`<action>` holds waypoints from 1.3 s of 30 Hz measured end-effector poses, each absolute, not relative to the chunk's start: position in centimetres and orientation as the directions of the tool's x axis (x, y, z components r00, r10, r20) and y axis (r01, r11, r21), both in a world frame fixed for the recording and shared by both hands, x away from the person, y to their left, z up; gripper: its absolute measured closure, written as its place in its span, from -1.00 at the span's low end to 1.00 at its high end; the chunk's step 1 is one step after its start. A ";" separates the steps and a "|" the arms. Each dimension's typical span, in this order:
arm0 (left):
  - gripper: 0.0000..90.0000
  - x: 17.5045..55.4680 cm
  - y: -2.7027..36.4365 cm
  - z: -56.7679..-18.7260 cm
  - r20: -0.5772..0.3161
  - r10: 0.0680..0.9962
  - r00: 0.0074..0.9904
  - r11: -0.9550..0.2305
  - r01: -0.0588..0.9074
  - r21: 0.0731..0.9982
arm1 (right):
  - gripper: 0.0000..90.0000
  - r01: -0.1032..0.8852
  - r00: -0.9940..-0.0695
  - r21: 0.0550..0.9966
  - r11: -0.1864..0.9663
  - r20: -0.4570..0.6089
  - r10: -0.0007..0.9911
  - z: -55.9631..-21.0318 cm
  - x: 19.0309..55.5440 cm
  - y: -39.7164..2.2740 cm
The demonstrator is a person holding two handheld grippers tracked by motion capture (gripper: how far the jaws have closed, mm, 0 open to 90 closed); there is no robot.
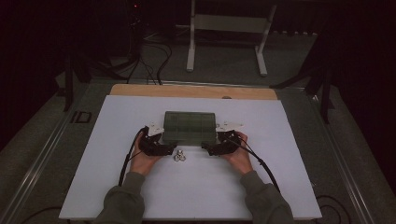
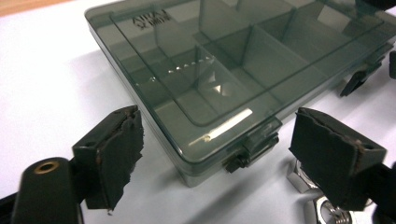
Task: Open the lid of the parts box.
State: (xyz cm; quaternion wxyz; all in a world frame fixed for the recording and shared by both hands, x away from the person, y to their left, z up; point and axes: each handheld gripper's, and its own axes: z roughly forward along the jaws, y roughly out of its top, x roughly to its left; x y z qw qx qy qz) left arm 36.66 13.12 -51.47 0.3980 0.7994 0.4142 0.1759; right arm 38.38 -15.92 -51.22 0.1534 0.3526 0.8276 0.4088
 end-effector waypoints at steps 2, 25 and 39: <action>-0.58 36.6 13.0 -51.6 -0.042 0.804 0.593 -0.345 0.523 0.780 | -0.68 0.461 -0.703 0.783 0.418 0.034 0.711 -51.3 38.4 -15.9; -0.49 36.6 12.8 -51.9 -0.011 0.812 0.583 -0.366 0.524 0.769 | -0.64 0.476 -0.695 0.764 0.436 0.022 0.719 -51.8 38.4 -15.6; -0.49 36.6 12.8 -51.9 -0.001 0.812 0.584 -0.374 0.521 0.768 | -0.62 0.481 -0.690 0.762 0.434 0.024 0.724 -51.8 38.3 -15.6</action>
